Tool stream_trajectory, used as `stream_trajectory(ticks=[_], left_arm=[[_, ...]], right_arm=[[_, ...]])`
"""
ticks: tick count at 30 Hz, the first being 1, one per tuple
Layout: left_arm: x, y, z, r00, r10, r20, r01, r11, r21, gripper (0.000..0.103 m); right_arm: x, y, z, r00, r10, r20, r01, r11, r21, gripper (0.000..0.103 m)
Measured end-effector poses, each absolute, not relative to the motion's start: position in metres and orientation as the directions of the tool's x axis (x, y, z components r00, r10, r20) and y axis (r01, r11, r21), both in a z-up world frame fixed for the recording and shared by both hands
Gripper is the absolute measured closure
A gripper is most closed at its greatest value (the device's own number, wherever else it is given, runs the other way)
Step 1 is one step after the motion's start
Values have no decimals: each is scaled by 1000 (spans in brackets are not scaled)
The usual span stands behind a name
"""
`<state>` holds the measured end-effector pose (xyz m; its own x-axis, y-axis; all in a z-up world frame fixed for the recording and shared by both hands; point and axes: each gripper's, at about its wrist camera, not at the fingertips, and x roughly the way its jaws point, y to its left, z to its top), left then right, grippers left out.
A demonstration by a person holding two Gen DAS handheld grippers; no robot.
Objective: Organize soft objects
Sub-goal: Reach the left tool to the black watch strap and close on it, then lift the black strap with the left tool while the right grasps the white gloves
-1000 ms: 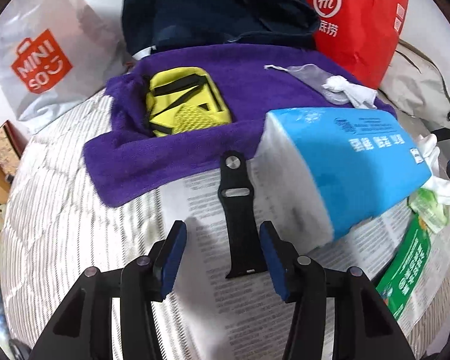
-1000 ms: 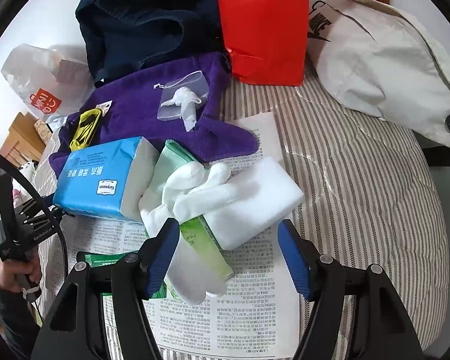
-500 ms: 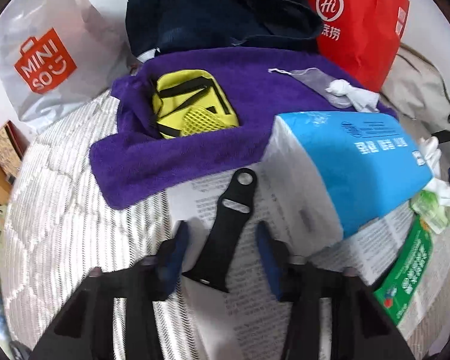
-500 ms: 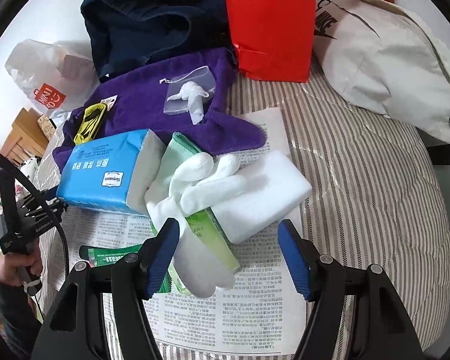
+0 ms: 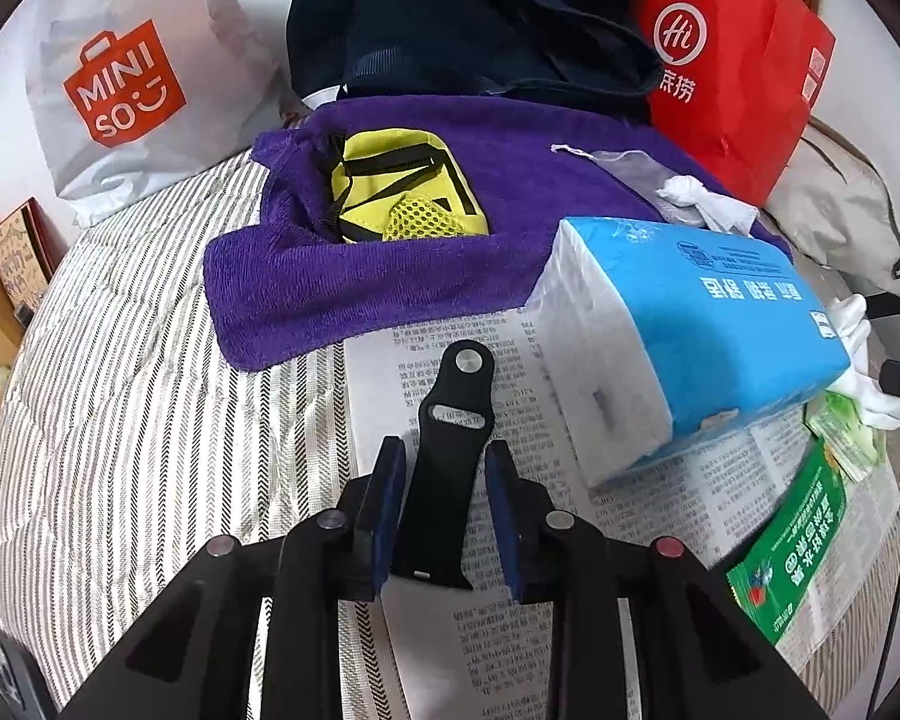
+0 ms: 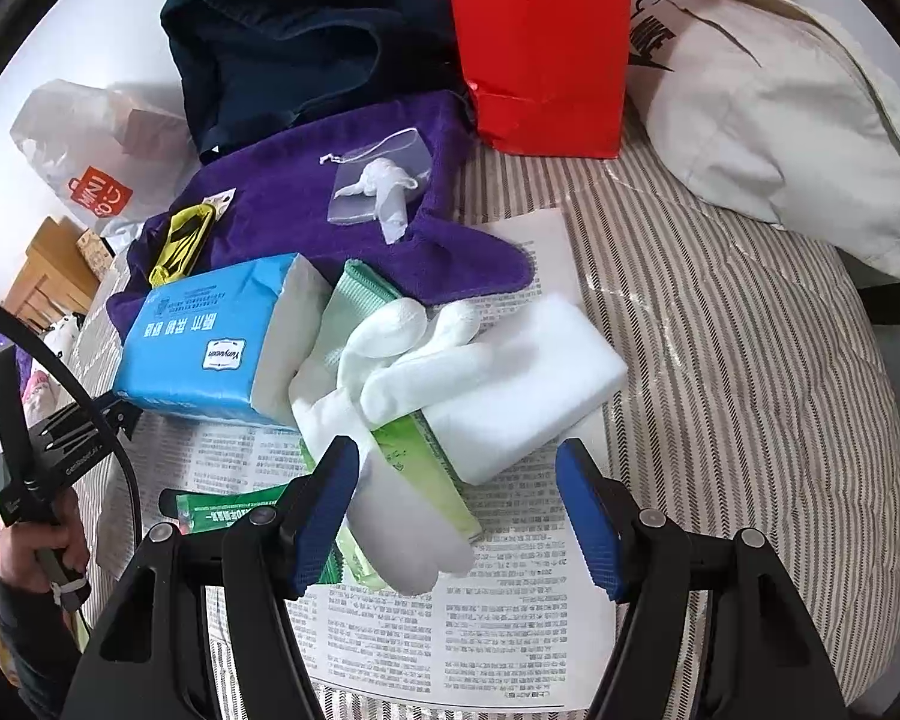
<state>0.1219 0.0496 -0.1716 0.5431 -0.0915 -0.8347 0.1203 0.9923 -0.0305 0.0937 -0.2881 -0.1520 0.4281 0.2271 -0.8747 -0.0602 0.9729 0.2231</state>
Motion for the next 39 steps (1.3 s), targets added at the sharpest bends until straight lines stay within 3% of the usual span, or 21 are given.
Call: stream_trajectory(ticks=[4, 6, 10, 16, 21, 25, 26, 27, 39], left_arm=[[122, 53, -171, 542, -97, -835, 107, 993, -46, 85], [119, 57, -167, 542, -101, -834, 95, 994, -58, 97], [114, 70, -156, 555, -154, -818, 75, 988, -135, 99], [116, 64, -170, 512, -143, -847, 99, 989, -107, 96], [113, 53, -169, 509, -116, -853, 128, 990, -58, 64], [113, 43, -170, 522, -73, -850, 137, 991, -1, 65], [114, 41, -170, 528, -70, -846, 141, 990, 7, 78], [115, 42, -169, 538, -68, -840, 131, 991, 4, 83], [107, 40, -169, 530, -60, -846, 133, 991, 13, 80]], right_arm=[[89, -292, -152, 430, 233, -872, -53, 971, 233, 36], [86, -294, -149, 436, 233, -869, -53, 971, 234, 36], [82, -301, -142, 451, 228, -863, -52, 972, 230, 36], [80, -307, -142, 452, 228, -862, -41, 971, 236, 36], [78, -308, -144, 448, 229, -864, -39, 971, 238, 36], [78, -307, -143, 449, 230, -863, -42, 971, 237, 36], [79, -306, -144, 448, 230, -864, -41, 971, 237, 36], [79, -306, -144, 445, 231, -865, -41, 970, 238, 36], [77, -304, -148, 436, 243, -866, -47, 968, 248, 36]])
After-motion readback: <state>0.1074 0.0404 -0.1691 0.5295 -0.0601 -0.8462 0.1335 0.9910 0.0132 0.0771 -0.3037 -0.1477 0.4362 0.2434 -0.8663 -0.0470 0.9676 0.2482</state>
